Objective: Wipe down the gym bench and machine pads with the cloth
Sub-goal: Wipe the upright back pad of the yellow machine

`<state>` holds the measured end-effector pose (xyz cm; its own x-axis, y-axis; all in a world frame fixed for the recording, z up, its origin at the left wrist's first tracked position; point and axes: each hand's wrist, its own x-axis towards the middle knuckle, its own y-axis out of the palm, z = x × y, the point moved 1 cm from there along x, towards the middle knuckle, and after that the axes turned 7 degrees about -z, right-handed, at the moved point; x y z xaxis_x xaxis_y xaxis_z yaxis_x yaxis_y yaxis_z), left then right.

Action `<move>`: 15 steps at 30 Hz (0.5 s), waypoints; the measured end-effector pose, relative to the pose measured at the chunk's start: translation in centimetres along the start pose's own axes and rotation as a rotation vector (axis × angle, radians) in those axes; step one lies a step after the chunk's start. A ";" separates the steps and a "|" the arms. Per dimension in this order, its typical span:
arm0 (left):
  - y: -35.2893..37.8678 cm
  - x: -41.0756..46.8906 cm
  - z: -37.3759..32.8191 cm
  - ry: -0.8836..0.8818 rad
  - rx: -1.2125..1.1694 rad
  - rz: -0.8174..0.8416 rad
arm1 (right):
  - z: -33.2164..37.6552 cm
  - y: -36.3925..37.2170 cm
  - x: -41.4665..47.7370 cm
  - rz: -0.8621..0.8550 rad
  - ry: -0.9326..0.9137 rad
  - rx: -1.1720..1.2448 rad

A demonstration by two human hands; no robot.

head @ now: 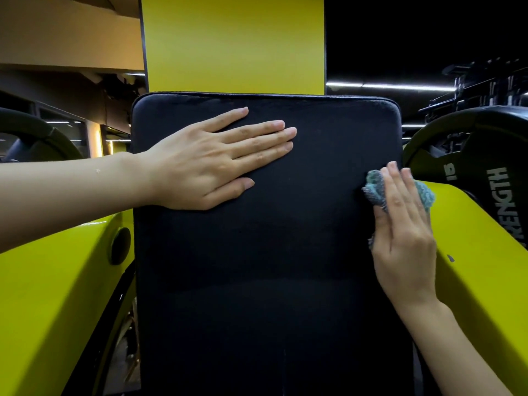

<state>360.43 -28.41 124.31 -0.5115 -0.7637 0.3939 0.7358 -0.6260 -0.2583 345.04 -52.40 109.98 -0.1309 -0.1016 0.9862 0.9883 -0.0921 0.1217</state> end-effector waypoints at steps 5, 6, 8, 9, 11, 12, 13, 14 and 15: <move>0.0 0.0 0.0 -0.004 0.014 0.004 | 1.8 0.9 -0.6 -0.080 0.078 0.008; 0.0 0.0 -0.1 -0.006 0.015 0.004 | 2.7 1.1 -0.7 -0.081 0.056 0.011; 0.0 0.0 -0.1 -0.008 0.015 0.005 | 4.6 1.7 -1.2 -0.070 0.012 0.025; 0.0 0.0 -0.1 -0.009 0.014 0.003 | 5.7 2.1 -1.5 -0.054 -0.009 0.040; 0.0 0.0 -0.1 -0.013 0.014 -0.002 | 7.9 2.8 -2.4 0.000 -0.062 0.081; 0.0 0.0 -0.1 -0.016 0.014 -0.002 | 8.6 3.0 -2.8 0.026 -0.097 0.089; 0.0 0.0 -0.1 -0.018 0.013 -0.001 | 9.0 3.1 -3.1 0.044 -0.137 0.085; -0.1 0.0 -0.2 -0.019 0.010 0.000 | 8.9 3.0 -3.1 0.056 -0.174 0.078; -0.1 0.0 -0.2 -0.020 0.009 0.000 | 8.5 2.8 -3.0 0.066 -0.200 0.076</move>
<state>360.27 -28.42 124.16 -0.5024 -0.7602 0.4119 0.7398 -0.6246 -0.2503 348.88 -43.95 108.31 -0.0549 0.0940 0.9941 0.9983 -0.0164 0.0566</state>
